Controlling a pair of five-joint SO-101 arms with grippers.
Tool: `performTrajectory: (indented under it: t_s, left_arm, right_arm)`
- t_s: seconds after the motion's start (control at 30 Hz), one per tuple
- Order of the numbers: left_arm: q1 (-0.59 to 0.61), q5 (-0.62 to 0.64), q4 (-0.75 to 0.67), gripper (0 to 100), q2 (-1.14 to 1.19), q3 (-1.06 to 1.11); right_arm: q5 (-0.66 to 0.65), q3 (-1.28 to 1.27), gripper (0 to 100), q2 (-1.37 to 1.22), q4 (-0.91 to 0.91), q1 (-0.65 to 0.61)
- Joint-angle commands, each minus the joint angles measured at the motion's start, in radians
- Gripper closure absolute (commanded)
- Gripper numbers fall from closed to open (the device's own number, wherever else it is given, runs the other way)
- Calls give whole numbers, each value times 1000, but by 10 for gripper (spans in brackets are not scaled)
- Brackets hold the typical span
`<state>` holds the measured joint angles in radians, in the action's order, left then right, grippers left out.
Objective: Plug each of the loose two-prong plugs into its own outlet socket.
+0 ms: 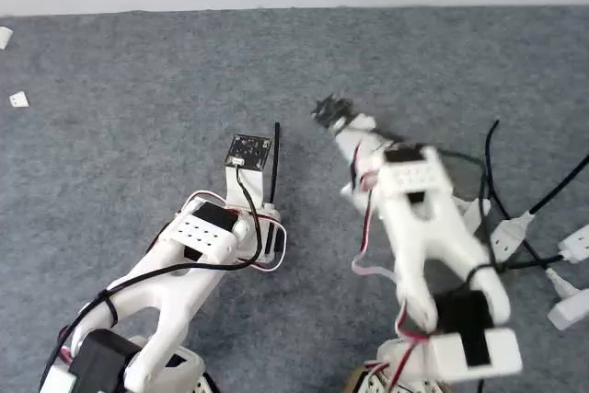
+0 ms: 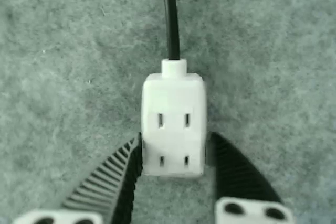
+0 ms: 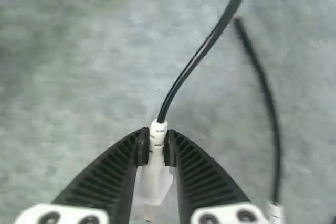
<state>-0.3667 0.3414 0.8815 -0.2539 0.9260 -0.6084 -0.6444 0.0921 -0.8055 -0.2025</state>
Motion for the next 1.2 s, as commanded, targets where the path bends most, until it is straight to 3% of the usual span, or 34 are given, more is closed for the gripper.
performTrajectory:
  t_s: [0.0,0.2,0.4,0.53,0.63,0.8,0.93,1.07,1.17]
  left_arm:
    - [-9,11,14,738,-2,-31]
    - [68,8,57,701,-3,-61]
    - [120,-3,201,612,-55,-124]
    - [120,-92,195,612,-183,-50]
    - [146,-137,129,612,-265,47]
    - [287,-278,104,613,-310,77]
    - [371,-313,104,613,-310,53]
    - [376,-313,100,613,-310,53]
    - [376,-313,98,613,-310,56]
  right_arm:
    - [21,-94,990,99,62,-74]
    - [21,-124,990,50,79,-87]
    - [106,-115,990,42,122,-71]
    - [109,-103,982,31,114,-73]
    - [110,-101,915,35,110,-71]
    - [104,-95,820,47,110,-93]
    - [109,-87,867,101,73,-73]
    - [114,-95,989,137,77,-38]
    - [114,-106,966,139,94,-36]
